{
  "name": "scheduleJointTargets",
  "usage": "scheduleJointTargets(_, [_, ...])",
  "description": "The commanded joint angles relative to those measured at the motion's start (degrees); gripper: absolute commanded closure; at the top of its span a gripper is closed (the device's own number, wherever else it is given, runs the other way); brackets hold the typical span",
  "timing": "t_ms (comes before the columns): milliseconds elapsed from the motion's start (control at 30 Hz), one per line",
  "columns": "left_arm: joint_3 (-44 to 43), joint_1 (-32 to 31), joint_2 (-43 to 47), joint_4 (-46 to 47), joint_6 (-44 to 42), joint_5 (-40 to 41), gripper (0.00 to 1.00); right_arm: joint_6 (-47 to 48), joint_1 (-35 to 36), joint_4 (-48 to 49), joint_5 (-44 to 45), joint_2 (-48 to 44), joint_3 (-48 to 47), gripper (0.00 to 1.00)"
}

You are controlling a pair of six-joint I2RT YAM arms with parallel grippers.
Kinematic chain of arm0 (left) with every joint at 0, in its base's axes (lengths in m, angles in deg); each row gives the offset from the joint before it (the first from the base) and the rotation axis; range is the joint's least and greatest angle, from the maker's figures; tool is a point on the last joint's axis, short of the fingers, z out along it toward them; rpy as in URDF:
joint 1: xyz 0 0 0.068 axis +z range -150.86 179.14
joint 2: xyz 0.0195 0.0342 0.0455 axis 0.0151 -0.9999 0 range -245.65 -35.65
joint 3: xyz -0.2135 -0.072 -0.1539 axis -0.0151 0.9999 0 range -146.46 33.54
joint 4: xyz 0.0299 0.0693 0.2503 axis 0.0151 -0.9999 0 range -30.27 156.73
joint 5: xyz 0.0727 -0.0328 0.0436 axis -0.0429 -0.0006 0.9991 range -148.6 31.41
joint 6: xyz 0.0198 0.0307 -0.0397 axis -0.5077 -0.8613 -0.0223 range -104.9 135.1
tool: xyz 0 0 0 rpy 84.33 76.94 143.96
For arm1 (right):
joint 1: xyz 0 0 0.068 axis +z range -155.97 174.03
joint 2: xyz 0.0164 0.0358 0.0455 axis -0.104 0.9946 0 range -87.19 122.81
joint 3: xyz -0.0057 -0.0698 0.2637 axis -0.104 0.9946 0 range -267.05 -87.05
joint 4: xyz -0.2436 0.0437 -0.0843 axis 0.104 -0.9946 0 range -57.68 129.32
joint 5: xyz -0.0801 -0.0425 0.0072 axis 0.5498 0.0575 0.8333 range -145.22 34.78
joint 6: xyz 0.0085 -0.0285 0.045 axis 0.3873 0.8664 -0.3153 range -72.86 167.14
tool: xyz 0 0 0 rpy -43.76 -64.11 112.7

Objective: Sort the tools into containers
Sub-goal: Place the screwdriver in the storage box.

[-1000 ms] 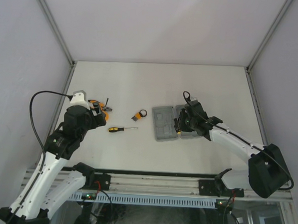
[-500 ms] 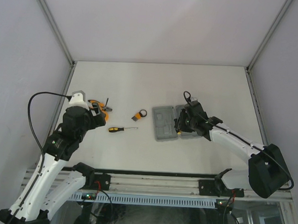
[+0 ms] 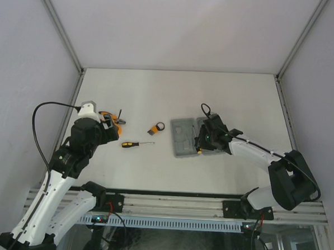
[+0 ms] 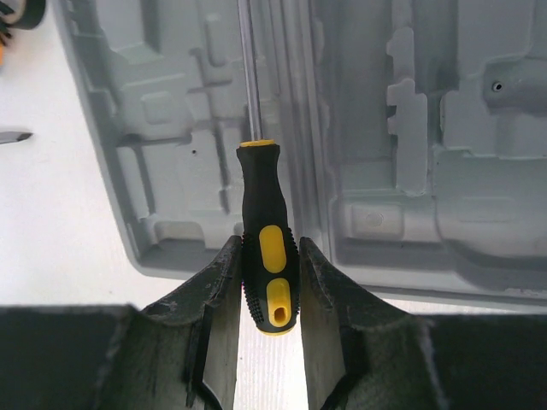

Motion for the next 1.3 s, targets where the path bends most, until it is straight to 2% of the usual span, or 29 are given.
scheduleJointTargets(0, [1.3,0.75,-0.5,2.38,-0.48,-1.8,0.15,-1.77,-0.25,2.94,-0.77,2.06,-2.1,1.0])
scheduleJointTargets(800, [1.53,3.03,-1.71,3.64,-0.61,-5.56,0.16,1.4,-0.37,-0.07,3.36,11.35,-9.11,0.94])
scheduleJointTargets(1033, [1.72,3.11,-0.94,3.51,-0.6,-4.88,0.16,2.71,0.76,-1.66,5.33,12.27,-9.94,0.8])
scheduleJointTargets(1267, [1.59,3.21,-1.01,3.17,-0.61,-4.61,0.16,2.31,1.41,-1.74,5.18,12.26,-10.78,0.7])
